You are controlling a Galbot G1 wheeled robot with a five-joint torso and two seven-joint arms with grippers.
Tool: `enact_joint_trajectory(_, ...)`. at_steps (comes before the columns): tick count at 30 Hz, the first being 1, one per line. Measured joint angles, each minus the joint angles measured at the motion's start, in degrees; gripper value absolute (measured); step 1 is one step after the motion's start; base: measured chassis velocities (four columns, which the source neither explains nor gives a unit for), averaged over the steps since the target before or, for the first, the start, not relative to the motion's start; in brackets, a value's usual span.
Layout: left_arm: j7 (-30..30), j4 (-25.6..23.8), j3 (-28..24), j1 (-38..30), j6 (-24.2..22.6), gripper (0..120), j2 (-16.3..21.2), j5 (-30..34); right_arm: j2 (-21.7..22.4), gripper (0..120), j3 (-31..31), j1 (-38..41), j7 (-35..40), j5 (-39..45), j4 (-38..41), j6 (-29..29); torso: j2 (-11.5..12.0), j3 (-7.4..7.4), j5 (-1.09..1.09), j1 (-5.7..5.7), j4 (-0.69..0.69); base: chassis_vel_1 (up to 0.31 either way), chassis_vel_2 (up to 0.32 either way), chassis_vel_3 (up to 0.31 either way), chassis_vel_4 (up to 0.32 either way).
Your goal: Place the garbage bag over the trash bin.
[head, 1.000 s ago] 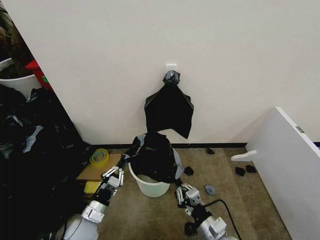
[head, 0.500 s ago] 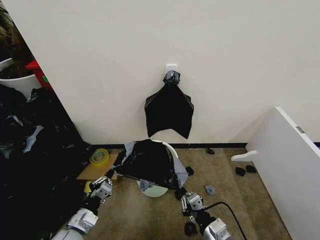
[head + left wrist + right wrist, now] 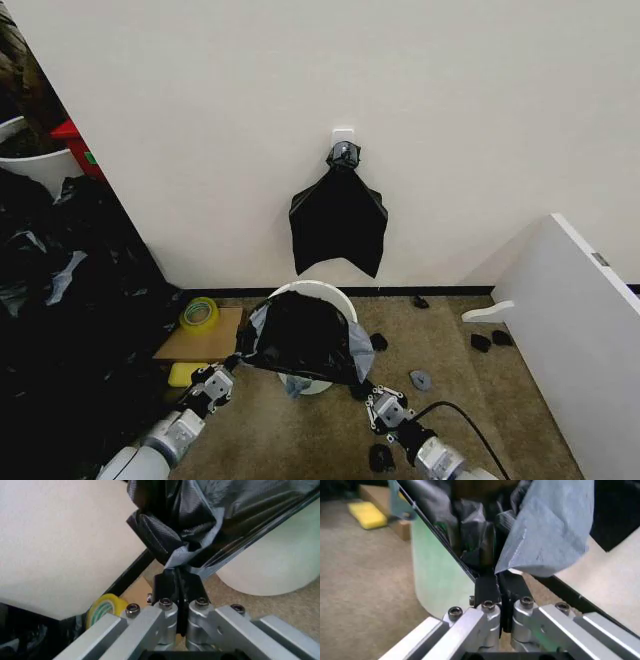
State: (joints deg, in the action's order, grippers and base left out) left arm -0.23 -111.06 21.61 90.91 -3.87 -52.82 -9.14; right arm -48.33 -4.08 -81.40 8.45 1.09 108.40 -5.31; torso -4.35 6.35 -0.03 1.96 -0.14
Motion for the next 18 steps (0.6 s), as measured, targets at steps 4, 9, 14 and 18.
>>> enact_joint_trajectory(4,-1.4,4.4,-2.1,-3.8,-0.5,0,-2.9,0.6,-2.9,0,-0.2,3.5,-0.1,1.1,-7.6,-4.3,0.0,0.0,0.0,0.0,0.0,0.0,0.0,0.0,0.0)
enact_joint_trajectory(9,-1.6,6.7,-3.4,-6.0,-1.3,0,-4.2,1.6,-4.5,0,-0.3,5.3,-1.7,2.4,-11.9,-7.7,0.0,0.0,0.0,0.0,-0.01,0.0,0.0,0.0,0.0)
enact_joint_trajectory(14,-1.7,8.1,-3.8,-7.5,-2.3,0,-5.3,3.4,-6.0,0,-0.1,7.0,-5.1,4.7,-15.5,-12.1,0.0,0.0,-0.01,0.0,0.0,0.0,0.0,0.0,0.0)
enact_joint_trajectory(18,-1.9,8.7,-4.0,-8.2,-2.8,0,-6.0,4.9,-6.9,0,0.1,8.3,-7.3,5.9,-17.8,-14.8,0.0,0.0,-0.01,0.0,0.0,0.0,0.0,0.0,0.0)
